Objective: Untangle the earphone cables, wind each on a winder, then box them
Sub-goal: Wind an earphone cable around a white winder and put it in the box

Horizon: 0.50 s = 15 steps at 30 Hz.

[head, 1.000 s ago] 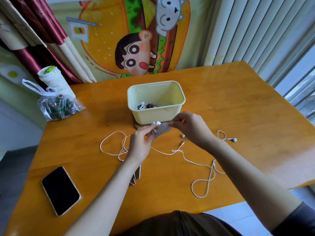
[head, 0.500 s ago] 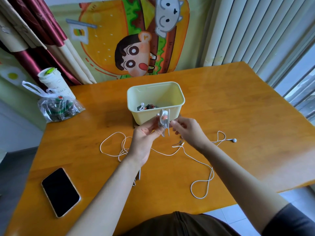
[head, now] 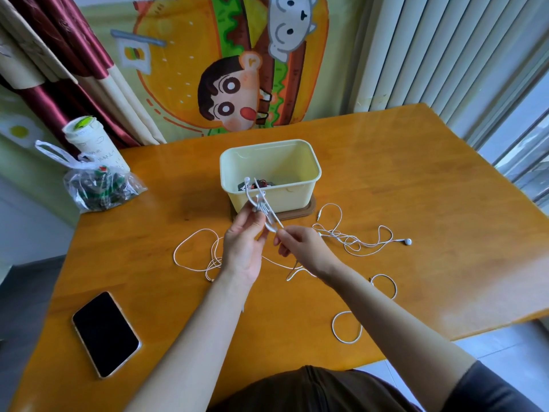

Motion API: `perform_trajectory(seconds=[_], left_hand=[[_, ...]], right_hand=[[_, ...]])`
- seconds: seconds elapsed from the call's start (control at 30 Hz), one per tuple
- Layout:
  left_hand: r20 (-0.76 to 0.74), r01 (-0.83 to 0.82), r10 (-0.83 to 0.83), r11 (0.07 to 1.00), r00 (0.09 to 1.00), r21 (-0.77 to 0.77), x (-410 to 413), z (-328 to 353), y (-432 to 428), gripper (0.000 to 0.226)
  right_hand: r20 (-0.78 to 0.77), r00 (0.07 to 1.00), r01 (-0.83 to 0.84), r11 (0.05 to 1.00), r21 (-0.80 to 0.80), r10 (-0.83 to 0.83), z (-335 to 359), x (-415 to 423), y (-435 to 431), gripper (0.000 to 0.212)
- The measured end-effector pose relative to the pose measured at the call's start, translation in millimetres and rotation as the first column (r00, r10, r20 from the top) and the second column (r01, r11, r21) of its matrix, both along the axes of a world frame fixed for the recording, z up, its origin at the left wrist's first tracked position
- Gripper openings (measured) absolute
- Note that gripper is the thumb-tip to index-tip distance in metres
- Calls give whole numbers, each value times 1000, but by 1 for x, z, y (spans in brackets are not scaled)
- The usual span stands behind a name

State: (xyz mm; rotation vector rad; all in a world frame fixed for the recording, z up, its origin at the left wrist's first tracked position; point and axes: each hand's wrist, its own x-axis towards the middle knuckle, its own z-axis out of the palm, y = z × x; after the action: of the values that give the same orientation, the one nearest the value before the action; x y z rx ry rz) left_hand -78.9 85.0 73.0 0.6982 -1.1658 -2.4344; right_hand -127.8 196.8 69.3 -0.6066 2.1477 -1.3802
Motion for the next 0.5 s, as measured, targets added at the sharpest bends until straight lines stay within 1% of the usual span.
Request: perform_trajectory(seconds=[0.03, 0.07, 0.1, 0.13, 0.17, 0.23, 0.27, 0.33, 0.37, 0.43, 0.5], left_hand=[[32, -39, 40, 999, 999, -23, 0, -2, -1, 39], [68, -66, 73, 994, 995, -92, 1, -3, -3, 38], [110, -76, 101, 974, 989, -212, 2, -6, -5, 37], [148, -64, 126, 930, 981, -362, 4, -9, -7, 36], [176, -40, 147, 864, 973, -501, 7, -13, -9, 36], [213, 24, 167, 731, 963, -682, 12, -22, -14, 37], [229, 60, 171, 665, 958, -745, 14, -27, -18, 37], [264, 132, 179, 532, 948, -836, 16, -34, -23, 34], [286, 171, 175, 482, 942, -859, 17, -35, -25, 33], [305, 226, 140, 408, 942, -885, 19, -34, -25, 34], [294, 253, 79, 333, 952, -908, 21, -30, -21, 35]], right_hand=[[-53, 998, -15, 999, 44, 17, -1, 3, 0, 33], [-103, 994, -24, 996, 83, 33, -1, 6, 0, 32], [-148, 988, -28, 993, 111, 44, -1, 9, 0, 31], [-191, 980, -31, 991, 128, 56, 0, 10, 1, 30], [-228, 971, -39, 989, 143, 71, 1, 10, 1, 28], [-264, 959, -61, 983, 171, 106, 4, 8, 2, 25], [-246, 964, -64, 984, 168, 104, 5, 7, 2, 25], [-122, 989, -63, 991, 121, 78, 9, 3, 5, 25], [-58, 996, -63, 993, 104, 69, 10, 1, 6, 25], [17, 998, -63, 993, 102, 61, 12, -3, 9, 24], [67, 997, -39, 994, 103, 32, 14, -9, 12, 23]])
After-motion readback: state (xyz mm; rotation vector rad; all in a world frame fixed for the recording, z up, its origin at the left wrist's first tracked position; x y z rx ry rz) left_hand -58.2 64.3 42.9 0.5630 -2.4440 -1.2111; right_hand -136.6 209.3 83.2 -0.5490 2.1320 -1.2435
